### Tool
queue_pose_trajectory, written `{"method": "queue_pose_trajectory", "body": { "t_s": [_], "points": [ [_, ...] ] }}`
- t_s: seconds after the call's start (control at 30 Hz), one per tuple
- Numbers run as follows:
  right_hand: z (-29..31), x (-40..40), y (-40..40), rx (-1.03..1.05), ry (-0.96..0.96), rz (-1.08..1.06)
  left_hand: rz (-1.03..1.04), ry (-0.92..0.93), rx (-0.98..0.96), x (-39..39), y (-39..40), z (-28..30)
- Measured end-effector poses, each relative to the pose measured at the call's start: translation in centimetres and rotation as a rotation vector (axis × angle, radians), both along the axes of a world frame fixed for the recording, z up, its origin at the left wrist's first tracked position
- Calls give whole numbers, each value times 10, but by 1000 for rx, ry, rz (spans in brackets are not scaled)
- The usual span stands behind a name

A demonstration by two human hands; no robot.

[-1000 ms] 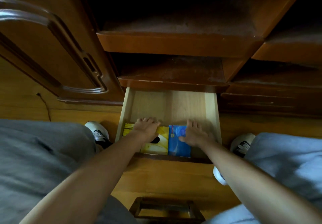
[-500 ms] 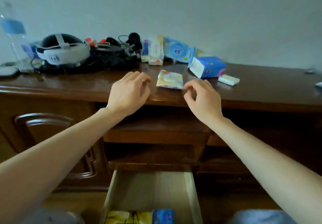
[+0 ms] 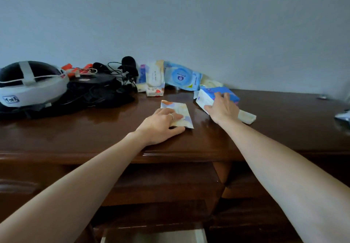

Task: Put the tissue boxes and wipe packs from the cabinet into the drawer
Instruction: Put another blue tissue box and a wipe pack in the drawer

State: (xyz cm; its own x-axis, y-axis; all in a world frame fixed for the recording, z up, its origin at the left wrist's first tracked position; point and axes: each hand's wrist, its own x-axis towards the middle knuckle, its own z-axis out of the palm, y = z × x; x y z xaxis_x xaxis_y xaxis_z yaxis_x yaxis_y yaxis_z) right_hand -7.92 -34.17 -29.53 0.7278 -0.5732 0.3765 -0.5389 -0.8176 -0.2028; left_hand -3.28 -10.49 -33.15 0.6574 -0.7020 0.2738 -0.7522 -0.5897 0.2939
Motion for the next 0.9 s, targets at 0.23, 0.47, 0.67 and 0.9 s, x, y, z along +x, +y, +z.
{"method": "queue_pose_trajectory", "body": {
  "t_s": [0.23,0.47,0.67,0.9],
  "points": [
    [-7,-3,6,-70,-243,48,-59,-42,-116,7,0,-3],
    [-7,-110,49,72,-725,338,93,-177,-240,-40,19,9],
    [-56,-235,81,20,-952,589,134,-333,-751,-168,62,-17],
    [-196,-359,95,-344,-466,962,-57,-383,-634,-267,122,-154]
  ]
}}
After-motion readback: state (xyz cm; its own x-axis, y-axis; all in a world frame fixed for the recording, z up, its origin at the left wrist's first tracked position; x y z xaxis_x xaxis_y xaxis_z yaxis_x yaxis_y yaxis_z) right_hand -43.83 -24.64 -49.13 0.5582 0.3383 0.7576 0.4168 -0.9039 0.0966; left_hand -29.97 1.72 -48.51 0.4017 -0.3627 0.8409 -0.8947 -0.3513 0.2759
